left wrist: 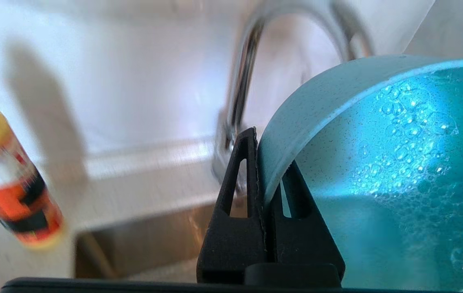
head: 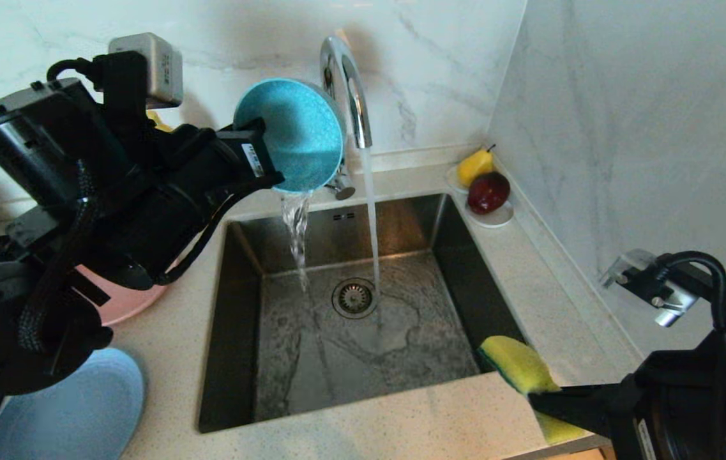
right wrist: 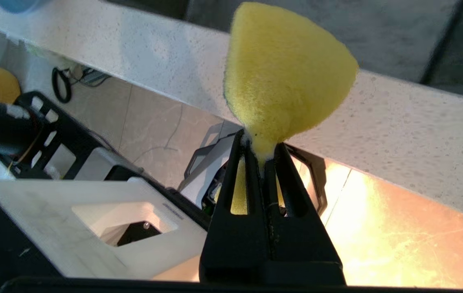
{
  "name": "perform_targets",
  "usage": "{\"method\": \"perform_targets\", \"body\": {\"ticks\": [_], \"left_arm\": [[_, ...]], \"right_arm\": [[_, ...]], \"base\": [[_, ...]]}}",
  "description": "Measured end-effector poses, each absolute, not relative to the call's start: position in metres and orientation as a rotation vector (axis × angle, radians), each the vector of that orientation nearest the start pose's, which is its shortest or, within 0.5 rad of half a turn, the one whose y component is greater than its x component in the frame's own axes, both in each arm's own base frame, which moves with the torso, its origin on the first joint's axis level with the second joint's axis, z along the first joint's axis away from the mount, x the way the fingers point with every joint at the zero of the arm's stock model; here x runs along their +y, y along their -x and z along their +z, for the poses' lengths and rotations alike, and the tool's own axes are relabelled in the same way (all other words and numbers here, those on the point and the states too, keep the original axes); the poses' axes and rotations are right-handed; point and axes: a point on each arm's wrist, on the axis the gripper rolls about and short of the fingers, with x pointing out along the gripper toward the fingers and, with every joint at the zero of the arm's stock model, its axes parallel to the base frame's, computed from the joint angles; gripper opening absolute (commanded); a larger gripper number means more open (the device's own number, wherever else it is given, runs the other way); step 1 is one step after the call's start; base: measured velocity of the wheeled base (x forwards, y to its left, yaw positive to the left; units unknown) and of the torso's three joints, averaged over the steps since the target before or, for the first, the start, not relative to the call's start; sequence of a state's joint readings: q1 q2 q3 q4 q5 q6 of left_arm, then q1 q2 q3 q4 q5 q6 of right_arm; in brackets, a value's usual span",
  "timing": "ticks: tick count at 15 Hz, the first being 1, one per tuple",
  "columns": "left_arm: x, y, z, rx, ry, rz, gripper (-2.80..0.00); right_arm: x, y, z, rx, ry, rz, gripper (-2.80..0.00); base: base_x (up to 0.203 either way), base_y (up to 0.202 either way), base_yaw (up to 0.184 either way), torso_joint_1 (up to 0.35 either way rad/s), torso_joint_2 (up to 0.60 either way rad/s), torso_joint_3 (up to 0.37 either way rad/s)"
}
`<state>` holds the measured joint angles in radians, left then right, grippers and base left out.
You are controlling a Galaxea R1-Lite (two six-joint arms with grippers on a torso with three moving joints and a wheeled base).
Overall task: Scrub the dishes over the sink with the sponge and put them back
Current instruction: Wash the bowl
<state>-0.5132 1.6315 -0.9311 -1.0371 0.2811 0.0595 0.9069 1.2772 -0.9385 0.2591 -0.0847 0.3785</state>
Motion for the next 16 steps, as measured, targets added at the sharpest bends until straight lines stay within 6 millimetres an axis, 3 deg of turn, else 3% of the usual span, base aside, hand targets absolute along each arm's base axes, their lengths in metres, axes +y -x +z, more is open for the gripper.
{"method": "perform_targets", "body": {"ticks": [9, 16], "left_arm": [[-0.126, -0.233, 0.277, -0.448, -0.005, -0.281, -2.8], [-0.124, -0.228, 0.278, -0.45, 0.002, -0.296, -2.8]], "right_arm": [[0.155, -0.119, 0.238, 0.707, -0.039, 0.696, -2.8], [0.15, -0.116, 0.238, 0.712, -0.036, 0.692, -2.8]], "base": [[0.0, 0.0, 0.0, 0.0, 0.0, 0.0], [0.0, 0.0, 0.0, 0.0, 0.0, 0.0]]}}
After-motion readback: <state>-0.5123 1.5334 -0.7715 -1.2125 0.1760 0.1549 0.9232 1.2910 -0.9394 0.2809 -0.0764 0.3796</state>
